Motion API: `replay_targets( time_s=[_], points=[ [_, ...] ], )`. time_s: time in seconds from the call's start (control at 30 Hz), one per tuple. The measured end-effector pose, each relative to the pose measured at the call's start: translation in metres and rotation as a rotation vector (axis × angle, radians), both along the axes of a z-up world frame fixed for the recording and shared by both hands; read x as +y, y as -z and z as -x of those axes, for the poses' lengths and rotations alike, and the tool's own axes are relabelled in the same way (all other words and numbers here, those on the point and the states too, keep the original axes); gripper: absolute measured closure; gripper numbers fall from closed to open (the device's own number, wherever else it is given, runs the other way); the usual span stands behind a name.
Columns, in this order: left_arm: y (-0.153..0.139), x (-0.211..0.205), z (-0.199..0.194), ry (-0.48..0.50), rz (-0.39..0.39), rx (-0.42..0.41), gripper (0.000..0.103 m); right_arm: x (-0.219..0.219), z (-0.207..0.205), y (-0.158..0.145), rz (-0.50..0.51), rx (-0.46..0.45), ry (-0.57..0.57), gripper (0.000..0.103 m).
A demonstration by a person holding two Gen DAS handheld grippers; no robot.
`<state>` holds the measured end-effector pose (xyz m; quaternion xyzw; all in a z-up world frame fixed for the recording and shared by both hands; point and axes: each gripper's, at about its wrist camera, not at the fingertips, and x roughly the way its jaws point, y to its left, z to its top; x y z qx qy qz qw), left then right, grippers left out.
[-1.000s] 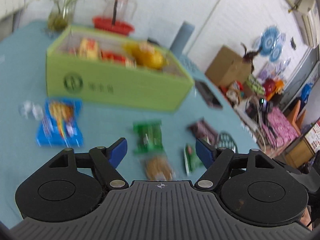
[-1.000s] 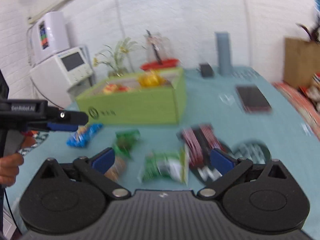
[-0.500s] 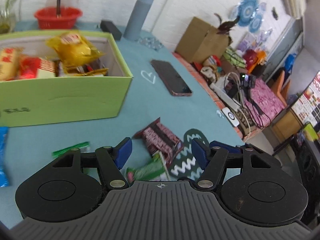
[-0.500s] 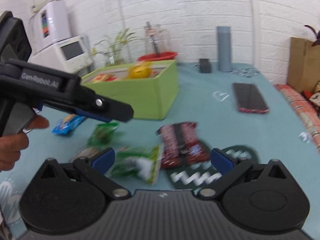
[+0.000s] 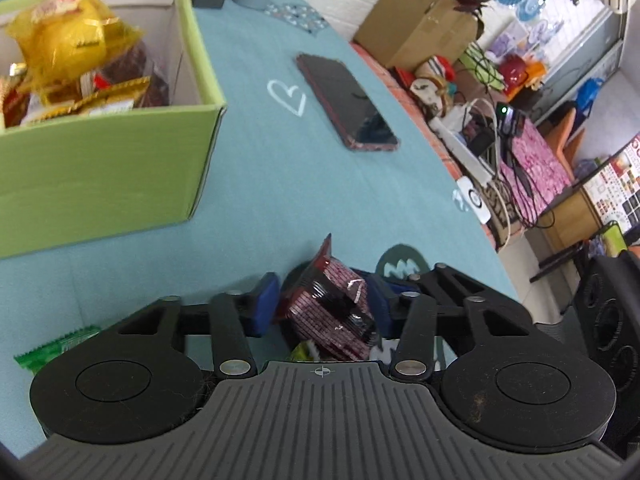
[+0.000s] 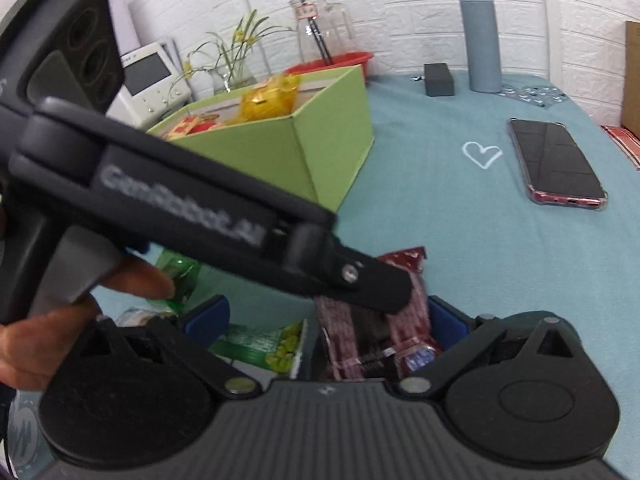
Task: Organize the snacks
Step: 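Grasp the dark red chocolate bar packet with both grippers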
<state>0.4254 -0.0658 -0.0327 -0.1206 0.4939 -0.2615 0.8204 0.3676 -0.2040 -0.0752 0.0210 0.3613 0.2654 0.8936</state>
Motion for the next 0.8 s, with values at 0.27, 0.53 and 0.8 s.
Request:
replay_targets(
  time_s=[0.27, 0.53, 0.8],
  points=[
    [0.01, 0.04, 0.039, -0.018, 0.072, 0.033, 0.088, 0.017, 0.044, -0.002, -0.054, 0.026, -0.003, 0.002],
    [0.008, 0.084, 0.097, -0.018, 0.055, -0.018, 0.084, 0.065, 0.104, -0.002, -0.051, 0.013, 0.021, 0.002],
    [0.003, 0.143, 0.133, -0.089, 0.036, -0.046, 0.08, 0.107, 0.132, -0.008, -0.032, -0.047, -0.042, 0.003]
  ],
)
